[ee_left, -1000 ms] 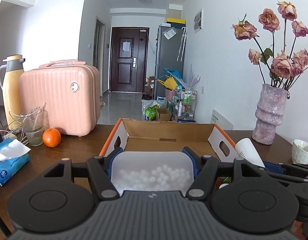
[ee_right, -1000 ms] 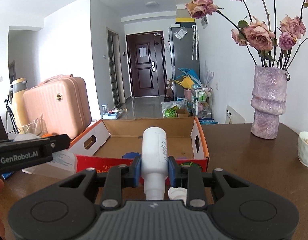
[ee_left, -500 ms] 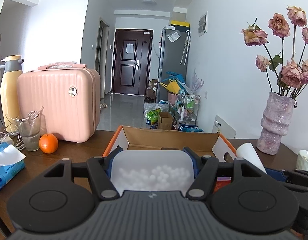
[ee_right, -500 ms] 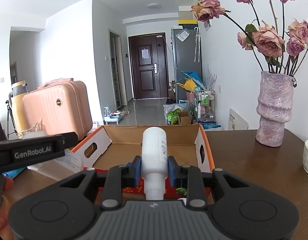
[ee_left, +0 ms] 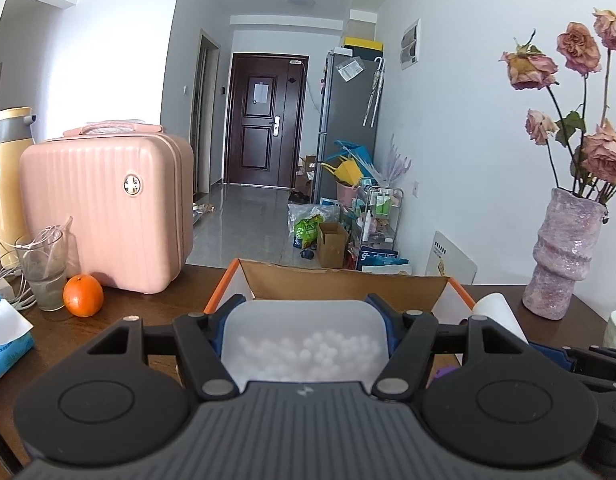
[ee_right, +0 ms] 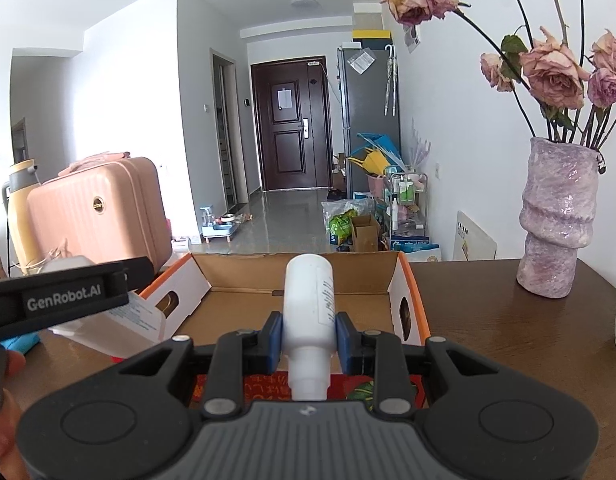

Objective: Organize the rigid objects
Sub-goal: 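Carry the swab box and white spray bottle over the red box with both grippers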

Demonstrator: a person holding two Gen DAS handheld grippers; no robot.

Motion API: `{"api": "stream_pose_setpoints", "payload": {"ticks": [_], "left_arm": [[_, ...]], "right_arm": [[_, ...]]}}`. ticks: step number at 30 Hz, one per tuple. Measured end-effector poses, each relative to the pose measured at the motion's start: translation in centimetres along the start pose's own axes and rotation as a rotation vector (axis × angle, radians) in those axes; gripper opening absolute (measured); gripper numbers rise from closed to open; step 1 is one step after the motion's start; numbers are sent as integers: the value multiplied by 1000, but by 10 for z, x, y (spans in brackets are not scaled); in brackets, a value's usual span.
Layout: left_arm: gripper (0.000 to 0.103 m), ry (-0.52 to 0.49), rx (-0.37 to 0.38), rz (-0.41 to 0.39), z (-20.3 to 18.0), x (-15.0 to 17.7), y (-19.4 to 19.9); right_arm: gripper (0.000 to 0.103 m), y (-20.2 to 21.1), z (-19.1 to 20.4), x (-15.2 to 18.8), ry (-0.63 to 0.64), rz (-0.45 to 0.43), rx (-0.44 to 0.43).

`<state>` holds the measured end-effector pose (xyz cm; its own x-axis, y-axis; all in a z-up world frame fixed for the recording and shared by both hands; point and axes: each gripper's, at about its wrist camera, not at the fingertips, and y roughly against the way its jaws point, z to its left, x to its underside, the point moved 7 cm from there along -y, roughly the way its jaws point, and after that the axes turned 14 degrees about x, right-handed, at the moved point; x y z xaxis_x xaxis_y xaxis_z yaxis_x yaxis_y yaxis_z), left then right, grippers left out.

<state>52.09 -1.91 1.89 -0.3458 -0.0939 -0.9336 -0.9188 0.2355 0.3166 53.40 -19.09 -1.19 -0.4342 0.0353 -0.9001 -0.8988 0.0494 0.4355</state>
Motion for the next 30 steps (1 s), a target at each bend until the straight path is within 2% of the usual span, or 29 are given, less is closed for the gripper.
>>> {"api": "stream_pose_setpoints", "payload": {"ticks": [12,30], "left_arm": [[66,6,-20,11,15,-10,-37],[66,-24,-50,84,30,-5,-97]], "right_arm": [[27,-33,8,-11,21,23,11],[27,-81,22,-15,68,89,37]]}}
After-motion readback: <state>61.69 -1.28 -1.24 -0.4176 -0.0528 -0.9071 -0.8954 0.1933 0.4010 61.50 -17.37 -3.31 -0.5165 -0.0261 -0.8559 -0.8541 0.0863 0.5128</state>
